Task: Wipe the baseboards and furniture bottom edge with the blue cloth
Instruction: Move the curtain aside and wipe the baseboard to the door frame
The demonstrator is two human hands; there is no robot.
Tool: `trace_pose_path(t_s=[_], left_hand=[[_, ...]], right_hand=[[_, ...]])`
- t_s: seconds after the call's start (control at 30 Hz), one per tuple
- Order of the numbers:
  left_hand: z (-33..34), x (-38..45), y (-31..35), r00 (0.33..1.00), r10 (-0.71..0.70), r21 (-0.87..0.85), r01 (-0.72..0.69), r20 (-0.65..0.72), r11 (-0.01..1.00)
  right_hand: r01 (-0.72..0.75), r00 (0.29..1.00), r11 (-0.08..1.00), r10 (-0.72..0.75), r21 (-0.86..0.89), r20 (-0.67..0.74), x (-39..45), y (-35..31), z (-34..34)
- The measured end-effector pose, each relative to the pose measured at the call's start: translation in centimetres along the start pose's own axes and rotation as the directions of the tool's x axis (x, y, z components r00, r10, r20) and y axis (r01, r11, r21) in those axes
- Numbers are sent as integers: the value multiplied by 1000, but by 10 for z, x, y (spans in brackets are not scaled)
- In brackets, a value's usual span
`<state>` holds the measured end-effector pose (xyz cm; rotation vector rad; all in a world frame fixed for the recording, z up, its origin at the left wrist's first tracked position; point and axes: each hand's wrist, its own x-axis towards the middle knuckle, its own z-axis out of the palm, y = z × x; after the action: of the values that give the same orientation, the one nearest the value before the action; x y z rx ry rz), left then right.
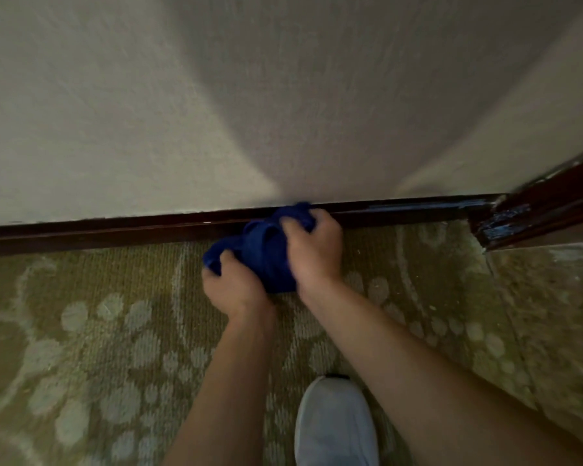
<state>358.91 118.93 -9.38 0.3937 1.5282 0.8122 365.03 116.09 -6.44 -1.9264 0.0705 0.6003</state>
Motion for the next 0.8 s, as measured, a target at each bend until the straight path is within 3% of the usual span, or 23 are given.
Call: trace_pose_path(t_s=[0.07,0.13,0.23,0.3,0.37,0.43,0.53,0.6,0.63,0.7,0.73,0.77,0.8], left_hand=[[2,-6,5,991,27,42,-32,134,999],[-1,-11,9,977,70,111,-94,203,989],[-10,-11,17,967,219,128,-235,128,964],[-18,3,35,915,402,149,-395,-20,907],[-23,22,57,807,579,245,-542,-115,804],[-25,33,71,754,648,276,-603,-110,748],[-27,29,66,752,655,349,-594,-78,724],[-20,17,54,801,598,334,-573,33,749],[-15,14,46,841,519,321,-539,153,778],[-3,-6,32,895,145,344,-306,422,887],[2,-17,28,863,-83,379,-131,498,916],[6,-27,25,815,-250,399,26,522,917],[10,-34,24,815,-307,397,104,491,912]], right_hand=[[-64,980,994,81,93,-184,15,2,-18],[-144,944,968,196,203,-264,25,-4,-27],[-177,932,952,244,250,-270,16,-12,-4],[-172,953,962,217,211,-214,-3,-10,30],[-195,973,961,214,196,-86,-23,-10,61],[-266,963,941,269,210,13,-33,-12,76],[-308,951,918,287,249,116,-25,-11,59],[-277,960,909,277,312,46,-2,-11,26],[-250,958,900,284,357,-43,14,-8,6],[-171,921,910,283,377,-266,44,-5,-34],[-140,898,918,276,371,-343,53,-7,-49],[-120,884,923,267,366,-384,58,-8,-57],[-105,877,928,255,358,-406,59,-9,-59]])
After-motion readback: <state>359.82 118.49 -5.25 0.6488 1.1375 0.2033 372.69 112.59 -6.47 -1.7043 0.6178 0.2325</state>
